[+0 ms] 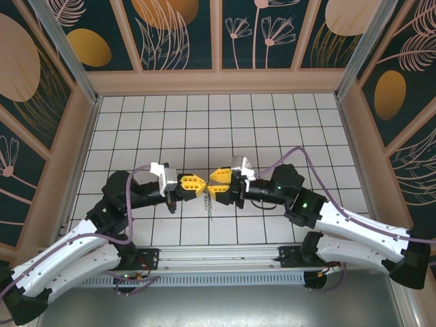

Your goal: Put the keys on the keyring

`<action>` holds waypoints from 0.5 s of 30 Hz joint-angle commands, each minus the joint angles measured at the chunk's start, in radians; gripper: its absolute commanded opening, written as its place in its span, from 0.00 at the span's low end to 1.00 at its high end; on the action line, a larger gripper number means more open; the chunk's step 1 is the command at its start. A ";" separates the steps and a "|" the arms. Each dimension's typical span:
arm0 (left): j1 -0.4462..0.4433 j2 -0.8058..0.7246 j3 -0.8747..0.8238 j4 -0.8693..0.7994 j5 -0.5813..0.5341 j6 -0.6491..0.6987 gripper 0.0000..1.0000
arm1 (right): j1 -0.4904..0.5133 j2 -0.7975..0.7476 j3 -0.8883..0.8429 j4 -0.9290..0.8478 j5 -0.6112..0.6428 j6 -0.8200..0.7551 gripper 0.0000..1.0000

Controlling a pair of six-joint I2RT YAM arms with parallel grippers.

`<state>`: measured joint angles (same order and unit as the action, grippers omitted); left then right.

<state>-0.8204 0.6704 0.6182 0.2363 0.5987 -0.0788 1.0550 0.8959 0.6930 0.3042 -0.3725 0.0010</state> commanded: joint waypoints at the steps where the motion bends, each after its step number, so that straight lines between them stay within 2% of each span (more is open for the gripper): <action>1: 0.000 0.001 0.029 0.062 0.060 -0.024 0.00 | 0.007 0.004 0.041 0.039 -0.028 -0.042 0.32; 8: -0.001 0.008 0.026 0.057 0.065 -0.021 0.00 | 0.010 0.010 0.049 0.052 -0.032 -0.056 0.18; 14: 0.001 0.017 0.035 0.039 0.062 -0.014 0.00 | 0.012 0.012 0.045 0.055 -0.021 -0.070 0.00; 15: 0.000 0.022 0.037 0.031 0.060 -0.011 0.00 | 0.013 0.009 0.045 0.058 -0.016 -0.068 0.00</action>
<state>-0.8135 0.6811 0.6197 0.2428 0.6170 -0.0837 1.0622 0.9005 0.7006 0.3084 -0.4137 -0.0544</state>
